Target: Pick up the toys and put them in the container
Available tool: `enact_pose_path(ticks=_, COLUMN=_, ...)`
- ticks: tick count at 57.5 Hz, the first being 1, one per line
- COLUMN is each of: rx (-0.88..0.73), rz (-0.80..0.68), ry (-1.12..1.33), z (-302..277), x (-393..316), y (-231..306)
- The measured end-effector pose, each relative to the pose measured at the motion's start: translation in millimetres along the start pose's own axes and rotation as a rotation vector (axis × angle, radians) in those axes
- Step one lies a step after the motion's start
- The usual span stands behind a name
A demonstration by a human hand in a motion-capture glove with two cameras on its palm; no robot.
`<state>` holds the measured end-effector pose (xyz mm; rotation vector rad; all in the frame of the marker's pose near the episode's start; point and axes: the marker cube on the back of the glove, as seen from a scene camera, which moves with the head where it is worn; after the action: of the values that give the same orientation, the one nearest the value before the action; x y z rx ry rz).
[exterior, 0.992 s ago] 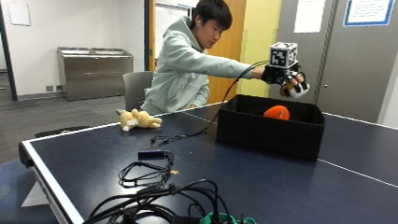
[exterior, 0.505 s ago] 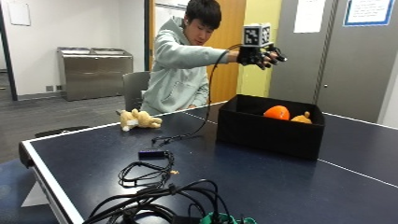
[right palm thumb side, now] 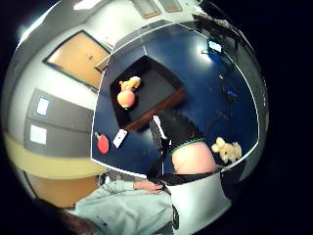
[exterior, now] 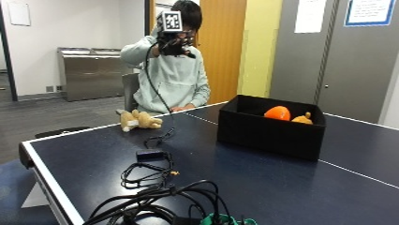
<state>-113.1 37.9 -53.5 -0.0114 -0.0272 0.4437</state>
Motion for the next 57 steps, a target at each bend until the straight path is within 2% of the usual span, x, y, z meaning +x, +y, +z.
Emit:
enact_pose_path(ticks=2, rx=0.073, rz=-0.136, ry=-0.024, z=18, x=34, y=-5)
enact_pose_path(ticks=6, rx=0.004, rz=-0.082, ry=-0.049, z=47, x=77, y=-2)
enact_pose_path(ticks=10, rx=-0.067, rz=-0.097, ry=0.007, z=81, x=125, y=-34)
enact_pose_path(ticks=11, rx=-0.037, rz=-0.05, ry=0.031, z=93, x=136, y=-48)
enact_pose_path(ticks=14, rx=0.146, rz=0.236, ry=0.086, z=131, x=159, y=-90)
enact_pose_path(ticks=15, rx=0.185, rz=0.281, ry=0.097, z=144, x=167, y=-98)
enact_pose_path(ticks=17, rx=0.17, rz=0.205, ry=0.113, z=164, x=186, y=-97)
enact_pose_path(ticks=20, rx=-0.035, rz=-0.008, ry=0.128, z=186, x=211, y=-82)
enact_pose_path(ticks=21, rx=-0.097, rz=0.004, ry=0.126, z=192, x=214, y=-84)
enact_pose_path(ticks=24, rx=-0.22, rz=0.185, ry=0.104, z=208, x=215, y=-110)
enact_pose_path(ticks=27, rx=-0.27, rz=0.187, ry=0.104, z=230, x=224, y=-103)
enact_pose_path(ticks=33, rx=-0.262, rz=0.039, ry=0.081, z=268, x=242, y=-53)
enact_pose_path(ticks=38, rx=-0.206, rz=0.023, ry=0.081, z=273, x=244, y=-55)
enact_pose_path(ticks=57, rx=-0.149, rz=-0.067, ry=0.061, z=285, x=224, y=-66)
